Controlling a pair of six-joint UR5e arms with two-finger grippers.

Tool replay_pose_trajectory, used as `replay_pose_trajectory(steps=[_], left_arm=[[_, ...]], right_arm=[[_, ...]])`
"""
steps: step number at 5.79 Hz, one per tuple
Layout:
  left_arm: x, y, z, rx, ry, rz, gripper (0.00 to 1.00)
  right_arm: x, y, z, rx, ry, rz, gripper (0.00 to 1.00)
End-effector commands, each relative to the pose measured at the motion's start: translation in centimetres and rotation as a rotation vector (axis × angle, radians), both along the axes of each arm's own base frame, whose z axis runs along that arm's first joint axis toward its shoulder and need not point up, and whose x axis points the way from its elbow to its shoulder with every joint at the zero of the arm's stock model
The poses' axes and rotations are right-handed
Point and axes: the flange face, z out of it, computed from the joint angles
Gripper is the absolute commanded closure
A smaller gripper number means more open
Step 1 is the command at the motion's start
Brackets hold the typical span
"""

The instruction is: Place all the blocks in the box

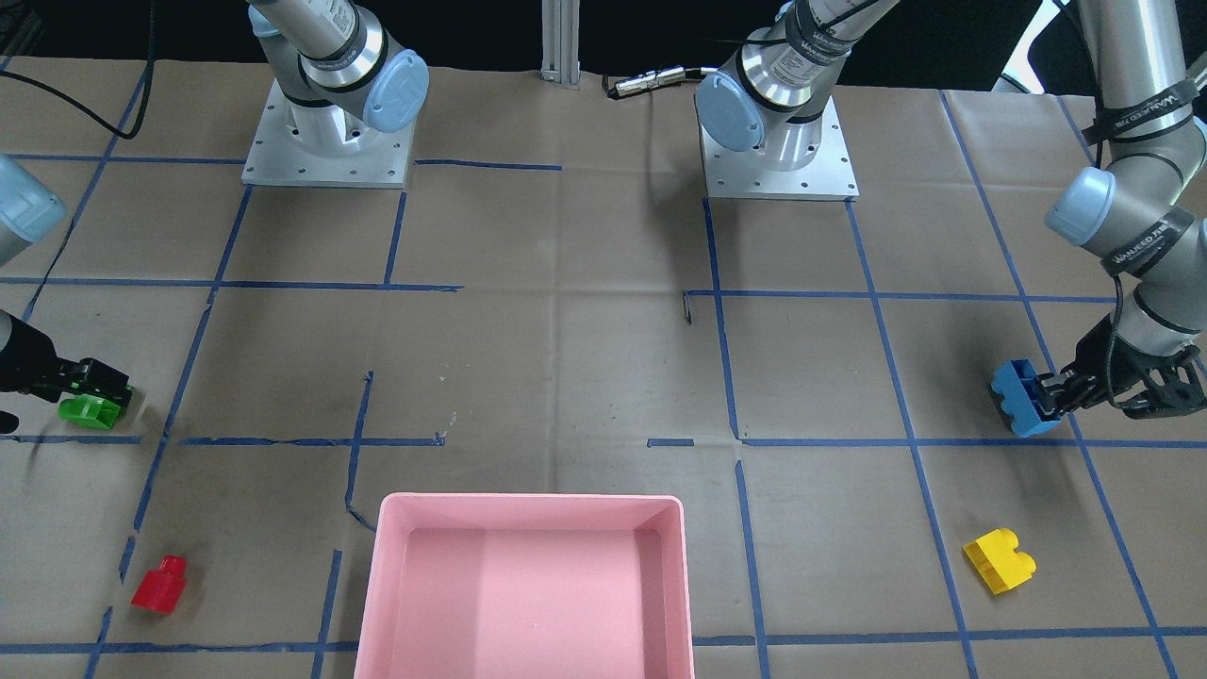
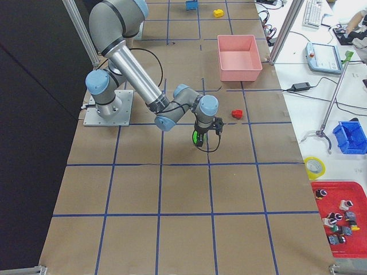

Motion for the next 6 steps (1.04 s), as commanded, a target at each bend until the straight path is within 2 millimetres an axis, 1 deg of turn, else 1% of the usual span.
replay_pose_trajectory(steps=[1,2,3,4,5,6], left_arm=[[0.0,-1.3,3.9,-0.008,-0.007,-0.012,1.0],[-0.1,-2.8,8.8,0.018,0.013,-0.024,1.0],[0.1,-4.0,13.3,0.058,0.042,-0.034,1.0],[-1.2,-6.1,17.1,0.081,0.06,-0.044,1.0],[-6.0,-9.3,19.4,0.068,0.049,-0.066,1.0],[-13.0,-12.4,21.0,0.053,0.043,-0.06,1.0]], right_arm=[[0.0,0.1,0.0,0.009,-0.002,-0.001,0.11],[0.1,0.2,-0.1,0.012,-0.002,0.0,0.12],[-0.2,0.3,0.0,0.029,0.021,0.002,0.17],[-0.3,0.4,0.0,0.029,0.023,0.001,0.27],[-0.3,0.4,0.0,0.028,0.022,0.001,0.43],[-0.3,0.2,0.4,0.022,0.027,-0.001,0.56]])
